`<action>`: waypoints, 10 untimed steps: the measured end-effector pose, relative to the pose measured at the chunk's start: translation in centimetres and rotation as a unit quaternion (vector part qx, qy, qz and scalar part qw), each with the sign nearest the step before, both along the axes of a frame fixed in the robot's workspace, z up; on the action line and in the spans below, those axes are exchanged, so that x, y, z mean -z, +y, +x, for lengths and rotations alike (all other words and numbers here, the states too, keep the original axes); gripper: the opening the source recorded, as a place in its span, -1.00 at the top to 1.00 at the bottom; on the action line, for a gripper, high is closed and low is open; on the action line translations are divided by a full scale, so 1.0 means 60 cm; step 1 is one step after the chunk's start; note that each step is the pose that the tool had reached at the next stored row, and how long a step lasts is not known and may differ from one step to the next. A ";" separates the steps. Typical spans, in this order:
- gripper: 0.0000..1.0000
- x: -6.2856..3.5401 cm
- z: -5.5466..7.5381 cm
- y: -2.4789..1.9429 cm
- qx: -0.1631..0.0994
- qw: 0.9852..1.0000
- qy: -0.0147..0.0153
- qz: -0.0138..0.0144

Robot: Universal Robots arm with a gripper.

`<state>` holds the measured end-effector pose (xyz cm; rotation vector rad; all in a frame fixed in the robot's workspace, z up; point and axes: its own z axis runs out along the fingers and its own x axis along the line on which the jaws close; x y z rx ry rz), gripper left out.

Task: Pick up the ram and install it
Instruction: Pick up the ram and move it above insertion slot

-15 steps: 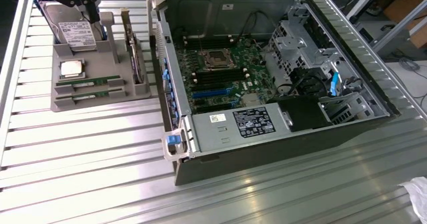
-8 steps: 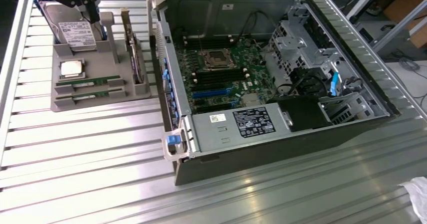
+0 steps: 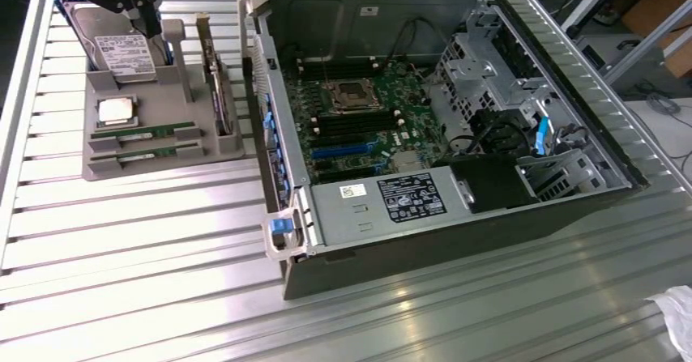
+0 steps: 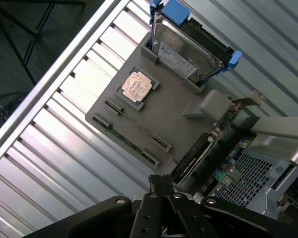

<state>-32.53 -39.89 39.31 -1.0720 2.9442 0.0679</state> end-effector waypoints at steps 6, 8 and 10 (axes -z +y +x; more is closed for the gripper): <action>0.79 0.000 0.000 0.0000 -0.019 1.000 0.000 -0.001; 0.79 0.000 0.000 0.0000 -0.025 1.000 0.000 -0.001; 0.79 0.000 0.000 0.0000 -0.033 0.999 0.000 -0.001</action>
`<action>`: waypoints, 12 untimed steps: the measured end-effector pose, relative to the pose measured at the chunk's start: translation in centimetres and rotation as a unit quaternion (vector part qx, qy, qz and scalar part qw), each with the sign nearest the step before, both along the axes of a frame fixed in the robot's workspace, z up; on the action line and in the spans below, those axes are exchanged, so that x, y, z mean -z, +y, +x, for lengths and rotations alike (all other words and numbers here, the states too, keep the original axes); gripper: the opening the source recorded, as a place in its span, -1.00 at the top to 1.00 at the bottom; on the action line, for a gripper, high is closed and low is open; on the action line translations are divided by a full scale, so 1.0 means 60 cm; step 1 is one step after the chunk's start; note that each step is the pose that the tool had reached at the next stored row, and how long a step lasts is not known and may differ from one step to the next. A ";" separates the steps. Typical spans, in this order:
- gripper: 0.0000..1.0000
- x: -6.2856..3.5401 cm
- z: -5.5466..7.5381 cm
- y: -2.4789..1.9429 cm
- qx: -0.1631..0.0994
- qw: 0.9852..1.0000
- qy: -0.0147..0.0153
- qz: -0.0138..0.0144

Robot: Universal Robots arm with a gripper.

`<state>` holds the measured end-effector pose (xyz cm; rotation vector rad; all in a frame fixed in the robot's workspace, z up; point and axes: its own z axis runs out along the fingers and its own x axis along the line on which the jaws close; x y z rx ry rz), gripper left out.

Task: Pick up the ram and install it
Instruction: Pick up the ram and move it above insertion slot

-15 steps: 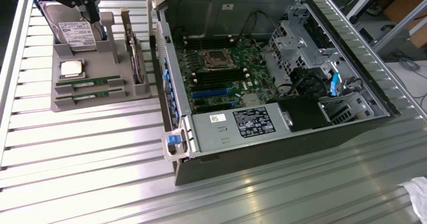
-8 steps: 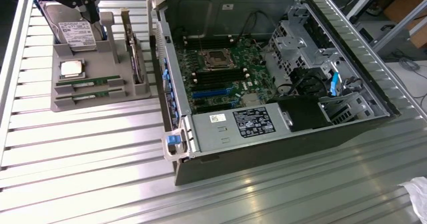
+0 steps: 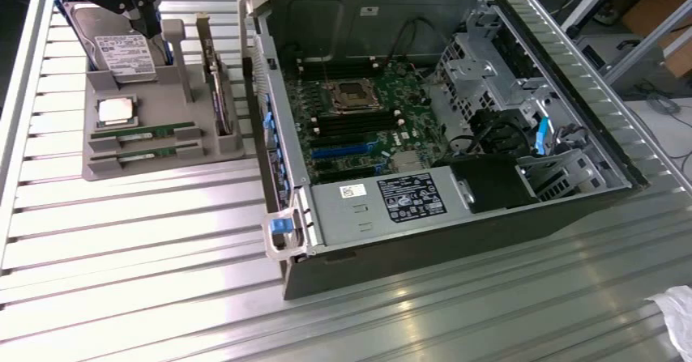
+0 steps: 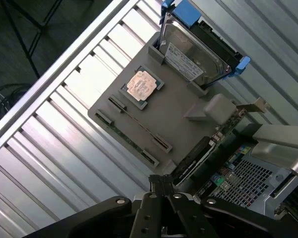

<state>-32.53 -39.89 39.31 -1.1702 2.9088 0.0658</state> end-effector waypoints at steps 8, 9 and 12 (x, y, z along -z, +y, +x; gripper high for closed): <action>0.79 0.000 0.000 0.0000 -0.033 0.999 0.000 -0.001; 0.79 0.000 0.000 0.0000 -0.035 0.999 0.000 -0.001; 0.79 0.000 0.000 0.0000 -0.053 0.999 0.000 -0.001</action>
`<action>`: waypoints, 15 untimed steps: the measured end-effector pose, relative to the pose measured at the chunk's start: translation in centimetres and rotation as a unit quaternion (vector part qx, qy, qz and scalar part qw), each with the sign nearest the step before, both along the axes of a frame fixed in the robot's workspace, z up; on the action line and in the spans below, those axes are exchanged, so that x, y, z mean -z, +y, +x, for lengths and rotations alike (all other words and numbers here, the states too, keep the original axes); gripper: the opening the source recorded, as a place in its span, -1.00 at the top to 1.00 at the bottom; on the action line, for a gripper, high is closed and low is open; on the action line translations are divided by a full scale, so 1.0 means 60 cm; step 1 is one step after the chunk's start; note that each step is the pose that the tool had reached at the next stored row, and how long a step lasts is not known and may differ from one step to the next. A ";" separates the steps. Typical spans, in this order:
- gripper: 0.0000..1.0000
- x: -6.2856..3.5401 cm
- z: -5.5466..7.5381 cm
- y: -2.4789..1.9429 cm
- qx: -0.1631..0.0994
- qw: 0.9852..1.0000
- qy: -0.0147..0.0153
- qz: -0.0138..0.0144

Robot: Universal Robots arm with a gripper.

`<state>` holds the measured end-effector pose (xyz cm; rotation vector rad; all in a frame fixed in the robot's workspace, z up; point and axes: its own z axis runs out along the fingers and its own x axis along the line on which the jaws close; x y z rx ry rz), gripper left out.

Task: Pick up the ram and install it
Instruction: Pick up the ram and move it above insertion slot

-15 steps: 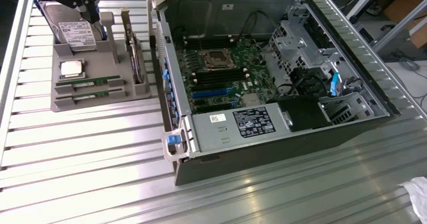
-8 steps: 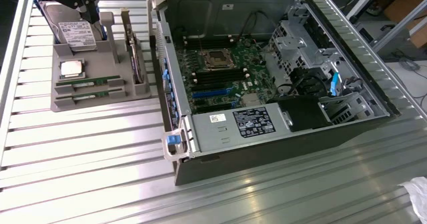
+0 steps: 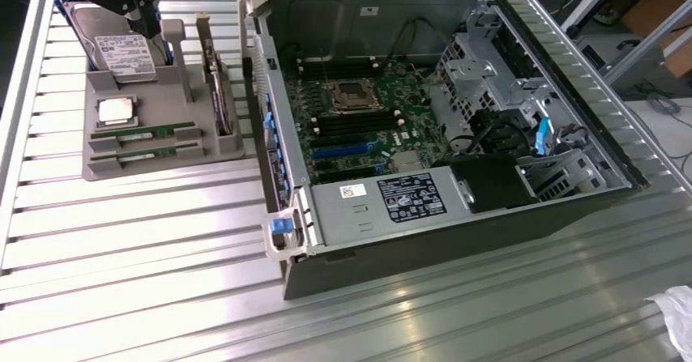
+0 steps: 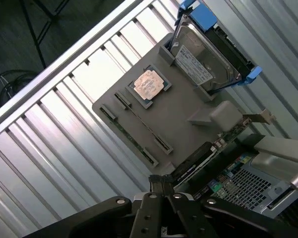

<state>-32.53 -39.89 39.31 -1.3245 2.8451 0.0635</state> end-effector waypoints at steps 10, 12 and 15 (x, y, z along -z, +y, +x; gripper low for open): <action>0.79 0.000 0.000 0.0000 -0.046 0.999 0.000 -0.001; 0.79 0.000 0.000 0.0000 -0.054 0.999 0.000 -0.001; 0.79 0.000 0.000 0.0000 -0.070 0.998 0.000 -0.001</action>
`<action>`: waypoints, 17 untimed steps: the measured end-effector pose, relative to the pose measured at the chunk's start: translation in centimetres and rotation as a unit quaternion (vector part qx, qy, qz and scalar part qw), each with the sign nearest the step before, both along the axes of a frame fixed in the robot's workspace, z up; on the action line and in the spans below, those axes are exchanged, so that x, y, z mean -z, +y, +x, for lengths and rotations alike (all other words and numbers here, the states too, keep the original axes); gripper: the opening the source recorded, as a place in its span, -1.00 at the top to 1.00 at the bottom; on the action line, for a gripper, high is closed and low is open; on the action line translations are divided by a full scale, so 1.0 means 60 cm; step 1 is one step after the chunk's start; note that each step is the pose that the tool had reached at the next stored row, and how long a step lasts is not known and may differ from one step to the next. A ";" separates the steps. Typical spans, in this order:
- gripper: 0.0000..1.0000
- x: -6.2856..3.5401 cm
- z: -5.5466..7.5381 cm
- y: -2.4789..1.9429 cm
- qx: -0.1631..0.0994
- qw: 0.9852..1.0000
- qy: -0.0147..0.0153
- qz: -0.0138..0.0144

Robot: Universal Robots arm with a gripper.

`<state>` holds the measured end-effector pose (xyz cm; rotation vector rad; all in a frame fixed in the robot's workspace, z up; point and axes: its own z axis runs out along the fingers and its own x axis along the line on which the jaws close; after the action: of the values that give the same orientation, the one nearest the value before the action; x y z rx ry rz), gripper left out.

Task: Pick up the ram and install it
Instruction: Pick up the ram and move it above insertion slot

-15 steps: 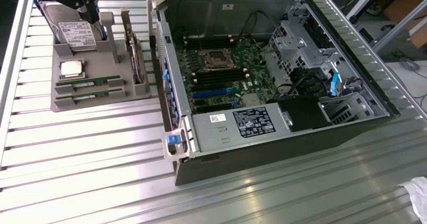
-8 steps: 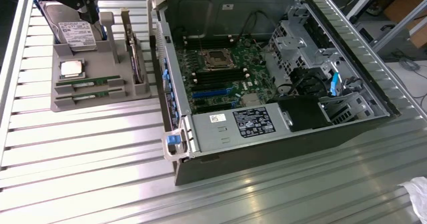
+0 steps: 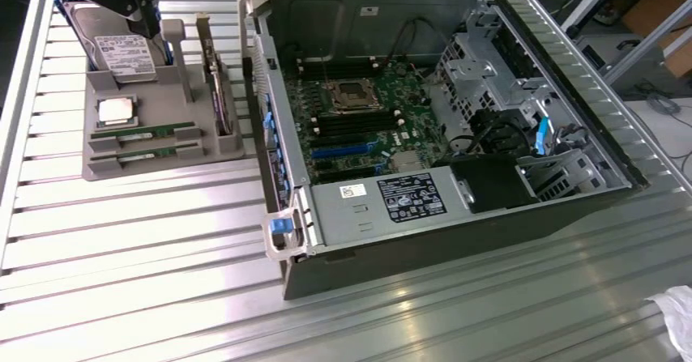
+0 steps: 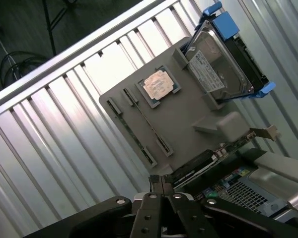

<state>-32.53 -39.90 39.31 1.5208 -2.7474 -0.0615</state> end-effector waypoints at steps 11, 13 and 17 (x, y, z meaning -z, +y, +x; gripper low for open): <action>0.79 0.000 0.000 0.0000 -0.031 1.000 0.000 0.000; 0.79 0.000 0.000 0.0001 -0.036 0.999 0.000 0.000; 0.79 0.000 0.000 0.0000 -0.048 0.999 0.000 0.000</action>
<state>-32.53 -39.90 39.31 1.6487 -2.6699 -0.0601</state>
